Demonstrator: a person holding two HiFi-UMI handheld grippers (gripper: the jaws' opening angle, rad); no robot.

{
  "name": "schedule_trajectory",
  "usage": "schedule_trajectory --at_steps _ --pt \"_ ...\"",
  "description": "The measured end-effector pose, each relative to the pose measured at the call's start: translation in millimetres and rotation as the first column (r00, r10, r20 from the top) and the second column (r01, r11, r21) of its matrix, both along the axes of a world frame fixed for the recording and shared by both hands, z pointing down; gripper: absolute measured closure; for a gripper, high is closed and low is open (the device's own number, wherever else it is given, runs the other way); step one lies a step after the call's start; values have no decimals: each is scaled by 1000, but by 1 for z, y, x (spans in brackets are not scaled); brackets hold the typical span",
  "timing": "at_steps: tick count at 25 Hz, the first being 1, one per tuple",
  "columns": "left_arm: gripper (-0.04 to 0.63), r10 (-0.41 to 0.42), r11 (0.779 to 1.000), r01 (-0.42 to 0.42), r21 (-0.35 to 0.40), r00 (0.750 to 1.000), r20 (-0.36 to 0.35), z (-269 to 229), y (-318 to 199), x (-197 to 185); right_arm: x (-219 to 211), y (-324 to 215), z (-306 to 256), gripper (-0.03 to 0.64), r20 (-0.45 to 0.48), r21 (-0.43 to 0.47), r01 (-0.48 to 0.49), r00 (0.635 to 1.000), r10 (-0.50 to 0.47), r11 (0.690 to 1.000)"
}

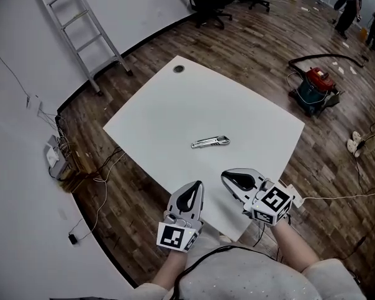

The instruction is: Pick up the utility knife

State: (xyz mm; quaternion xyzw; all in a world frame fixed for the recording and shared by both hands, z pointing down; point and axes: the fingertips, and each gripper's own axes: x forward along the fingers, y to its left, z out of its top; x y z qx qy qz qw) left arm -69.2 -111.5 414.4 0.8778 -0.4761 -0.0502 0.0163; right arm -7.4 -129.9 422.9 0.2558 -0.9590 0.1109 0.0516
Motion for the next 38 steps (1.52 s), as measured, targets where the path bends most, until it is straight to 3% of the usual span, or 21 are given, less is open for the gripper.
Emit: schedule_trajectory --at_steps 3,6,9,11,15,20,27,30,34,38 --pt "588 15 1000 -15 8 1000 8 0 -19 3 -1 -23 25 607 -97 -23 73 992 -75 997" --pt "588 34 999 -34 15 999 2 4 -37 5 -3 -49 50 606 -237 -15 148 960 -148 989" --pt "588 51 999 -51 6 999 -2 14 -51 8 -8 -71 69 582 -353 -41 246 903 -244 968" --pt "588 58 998 -58 -1 998 3 18 -59 10 -14 -82 78 499 -412 -72 311 856 -312 948" --pt "588 66 998 -66 -13 998 -12 22 -74 15 -20 -114 99 479 -522 -94 371 772 -363 924" --pt "588 88 995 -89 -53 996 -26 37 -81 23 -26 -144 132 459 -597 -164 419 679 -427 893" --pt "588 106 992 -107 -62 994 -13 52 -89 28 -33 -162 168 440 -723 -255 519 459 -517 816" --pt "588 108 992 -108 -69 994 -9 57 -90 29 -37 -164 175 440 -728 -285 538 417 -544 794" --pt "588 110 993 -109 -43 994 16 55 -95 27 -39 -165 183 440 -721 -330 534 389 -573 778" --pt "588 94 995 -94 -34 996 1 53 -101 22 -38 -164 190 439 -734 -370 545 324 -596 752"
